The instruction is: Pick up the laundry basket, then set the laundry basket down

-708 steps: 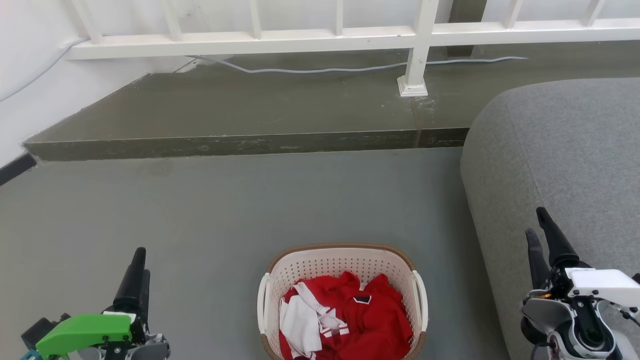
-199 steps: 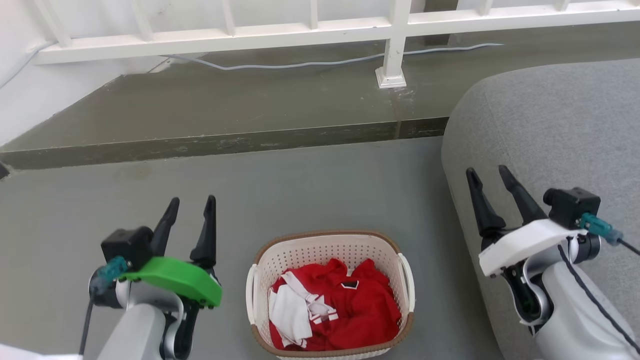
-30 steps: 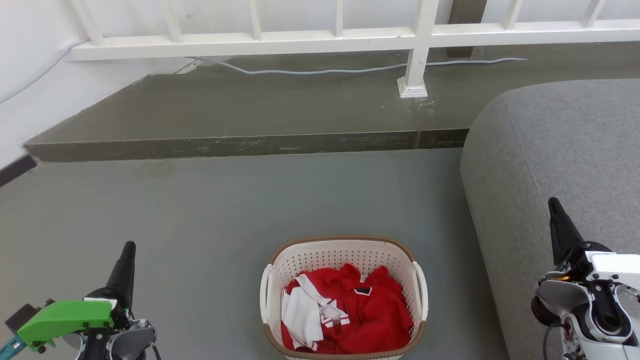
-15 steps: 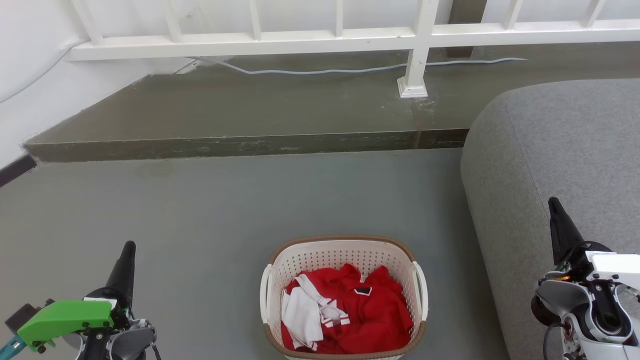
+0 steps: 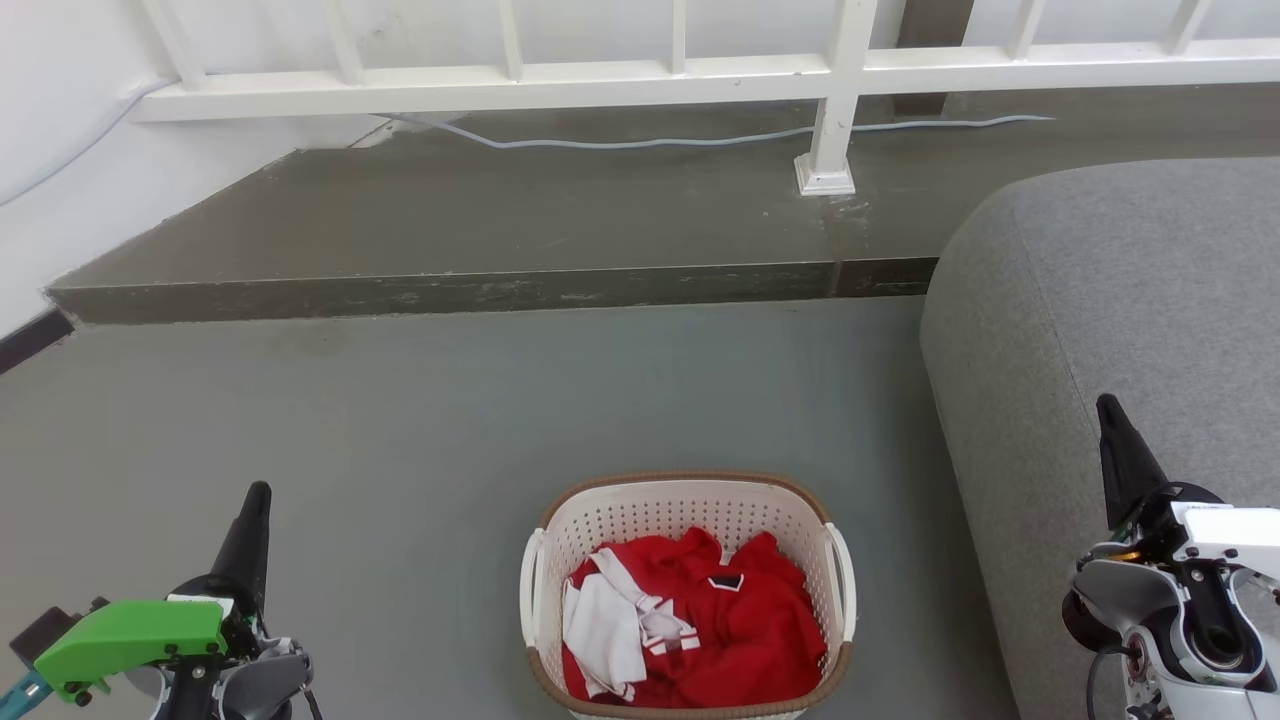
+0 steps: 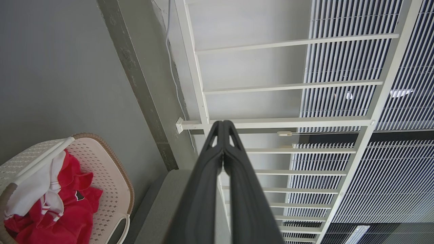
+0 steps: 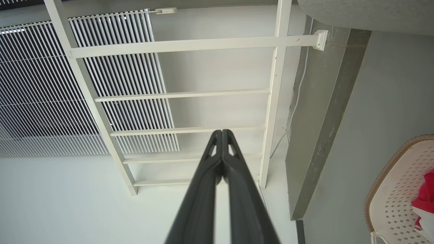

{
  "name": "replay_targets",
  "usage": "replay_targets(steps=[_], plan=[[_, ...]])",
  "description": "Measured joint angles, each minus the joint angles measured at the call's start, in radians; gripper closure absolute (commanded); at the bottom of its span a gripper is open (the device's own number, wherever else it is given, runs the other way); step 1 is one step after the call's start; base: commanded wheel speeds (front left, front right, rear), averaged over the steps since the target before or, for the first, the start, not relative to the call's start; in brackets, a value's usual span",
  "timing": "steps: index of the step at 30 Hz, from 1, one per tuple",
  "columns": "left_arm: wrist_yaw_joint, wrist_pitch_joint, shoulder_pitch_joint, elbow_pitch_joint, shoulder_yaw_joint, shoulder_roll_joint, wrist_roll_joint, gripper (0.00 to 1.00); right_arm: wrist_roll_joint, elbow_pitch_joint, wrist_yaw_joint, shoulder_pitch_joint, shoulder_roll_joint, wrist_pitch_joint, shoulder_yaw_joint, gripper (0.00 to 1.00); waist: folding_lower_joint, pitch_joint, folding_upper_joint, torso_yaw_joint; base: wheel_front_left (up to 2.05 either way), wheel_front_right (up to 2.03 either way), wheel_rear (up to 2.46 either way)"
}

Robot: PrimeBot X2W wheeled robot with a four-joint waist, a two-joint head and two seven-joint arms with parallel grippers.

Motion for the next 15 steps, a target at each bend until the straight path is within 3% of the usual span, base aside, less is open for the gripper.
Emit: replay_targets(steps=[15], plan=[[0.000,0.000,0.000,0.000,0.000,0.000,0.000,1.00,0.000,-0.001,0.000,0.000,0.000,0.000,0.000,1.00,0.0000,0.000,0.0000,0.000,0.00,0.00,0.00]])
